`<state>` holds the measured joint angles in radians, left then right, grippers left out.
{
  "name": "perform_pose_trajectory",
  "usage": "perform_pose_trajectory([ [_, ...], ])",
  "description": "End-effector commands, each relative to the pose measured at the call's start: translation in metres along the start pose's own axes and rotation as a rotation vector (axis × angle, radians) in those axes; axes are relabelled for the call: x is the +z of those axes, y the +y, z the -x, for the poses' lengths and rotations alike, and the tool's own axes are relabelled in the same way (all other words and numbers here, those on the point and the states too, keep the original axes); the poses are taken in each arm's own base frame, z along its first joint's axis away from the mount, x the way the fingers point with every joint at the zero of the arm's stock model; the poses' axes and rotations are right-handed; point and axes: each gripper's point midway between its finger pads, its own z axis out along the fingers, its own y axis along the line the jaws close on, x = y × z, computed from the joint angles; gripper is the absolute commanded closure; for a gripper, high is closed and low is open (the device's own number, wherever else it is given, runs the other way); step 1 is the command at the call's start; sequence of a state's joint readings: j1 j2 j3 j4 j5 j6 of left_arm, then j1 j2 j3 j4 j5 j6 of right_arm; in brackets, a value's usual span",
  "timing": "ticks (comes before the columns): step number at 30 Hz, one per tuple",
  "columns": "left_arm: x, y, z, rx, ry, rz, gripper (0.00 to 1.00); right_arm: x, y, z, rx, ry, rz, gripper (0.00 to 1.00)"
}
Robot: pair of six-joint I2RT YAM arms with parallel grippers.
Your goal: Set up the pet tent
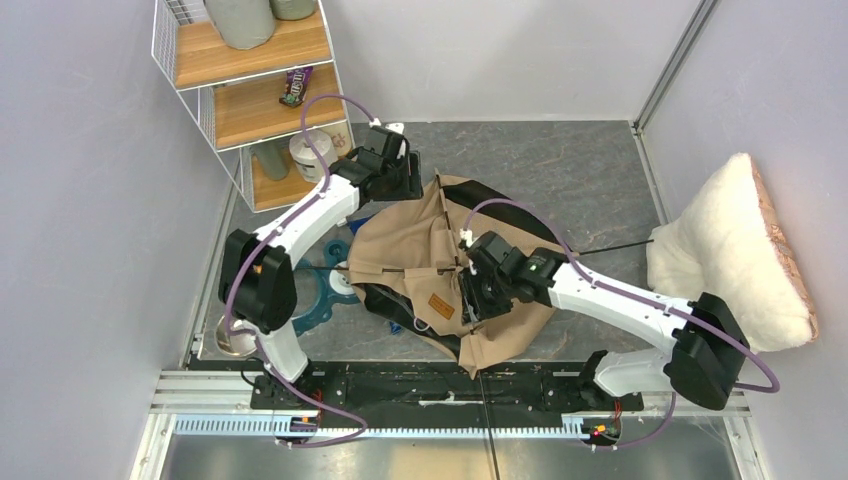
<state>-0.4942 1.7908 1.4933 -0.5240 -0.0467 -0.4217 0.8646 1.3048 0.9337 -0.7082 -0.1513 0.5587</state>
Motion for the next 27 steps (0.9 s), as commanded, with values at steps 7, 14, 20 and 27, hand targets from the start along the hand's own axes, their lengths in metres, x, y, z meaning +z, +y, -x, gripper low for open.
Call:
perform_pose_trajectory([
  [7,-0.057,-0.009,0.023,-0.042,-0.121,-0.061,0.29,0.026,-0.002,-0.008,0.029,-0.077,-0.067,0.6],
  [14,-0.066,-0.002,0.02,-0.046,-0.138,-0.041,0.29,0.046,-0.012,-0.008,0.034,-0.068,-0.123,0.67],
  [20,-0.082,-0.001,0.033,-0.036,-0.186,-0.032,0.29,0.043,-0.02,-0.004,0.055,-0.078,-0.189,0.96],
  [27,-0.109,-0.001,0.05,-0.034,-0.259,-0.034,0.29,0.027,-0.016,0.013,0.107,-0.093,-0.228,1.0],
])
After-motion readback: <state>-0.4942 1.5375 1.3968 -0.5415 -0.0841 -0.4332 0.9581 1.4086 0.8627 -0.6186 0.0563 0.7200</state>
